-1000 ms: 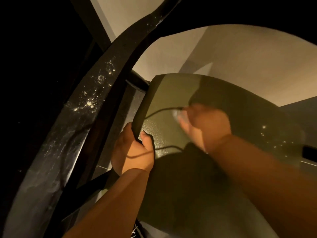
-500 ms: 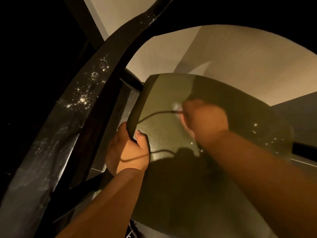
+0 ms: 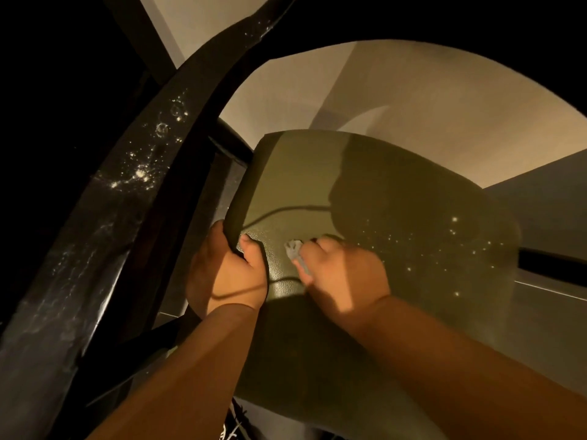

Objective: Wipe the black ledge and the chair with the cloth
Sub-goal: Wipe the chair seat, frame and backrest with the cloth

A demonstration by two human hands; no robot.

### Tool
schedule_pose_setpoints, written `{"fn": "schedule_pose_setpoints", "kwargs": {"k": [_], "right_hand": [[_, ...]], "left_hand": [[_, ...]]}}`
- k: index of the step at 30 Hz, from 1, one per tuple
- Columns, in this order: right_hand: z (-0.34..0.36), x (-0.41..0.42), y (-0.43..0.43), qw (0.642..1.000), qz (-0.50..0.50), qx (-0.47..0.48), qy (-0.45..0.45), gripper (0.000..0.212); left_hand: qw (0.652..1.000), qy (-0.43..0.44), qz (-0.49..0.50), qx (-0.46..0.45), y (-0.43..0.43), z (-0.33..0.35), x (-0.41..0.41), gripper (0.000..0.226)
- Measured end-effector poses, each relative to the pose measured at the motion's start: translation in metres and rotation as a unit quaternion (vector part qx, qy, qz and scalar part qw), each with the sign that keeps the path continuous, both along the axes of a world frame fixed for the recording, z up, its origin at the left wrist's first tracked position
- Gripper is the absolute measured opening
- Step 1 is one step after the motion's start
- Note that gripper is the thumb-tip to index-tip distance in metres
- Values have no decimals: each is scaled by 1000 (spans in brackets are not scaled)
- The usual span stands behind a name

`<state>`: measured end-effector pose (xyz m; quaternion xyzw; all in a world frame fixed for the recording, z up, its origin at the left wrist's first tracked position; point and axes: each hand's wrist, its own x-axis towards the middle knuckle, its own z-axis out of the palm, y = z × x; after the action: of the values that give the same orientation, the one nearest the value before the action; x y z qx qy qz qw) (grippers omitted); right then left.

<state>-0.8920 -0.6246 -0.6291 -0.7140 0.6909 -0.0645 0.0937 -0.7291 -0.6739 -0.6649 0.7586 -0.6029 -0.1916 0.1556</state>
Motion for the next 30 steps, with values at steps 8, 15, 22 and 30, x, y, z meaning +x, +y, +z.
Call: {"fn": "schedule_pose_setpoints", "kwargs": {"k": [8, 15, 22, 30], "right_hand": [[4, -57, -47, 977, -205, -26, 49, 33], [8, 2, 30, 999, -8, 23, -22, 37], [11, -87, 6, 968, -242, -31, 53, 42], [1, -21, 52, 999, -50, 1, -3, 27]], "left_hand": [[1000, -9, -5, -15, 4, -4, 2, 51], [1000, -10, -10, -8, 3, -3, 2, 59], [999, -15, -30, -27, 5, -4, 4, 63], [996, -51, -68, -34, 7, 2, 6, 67]]}}
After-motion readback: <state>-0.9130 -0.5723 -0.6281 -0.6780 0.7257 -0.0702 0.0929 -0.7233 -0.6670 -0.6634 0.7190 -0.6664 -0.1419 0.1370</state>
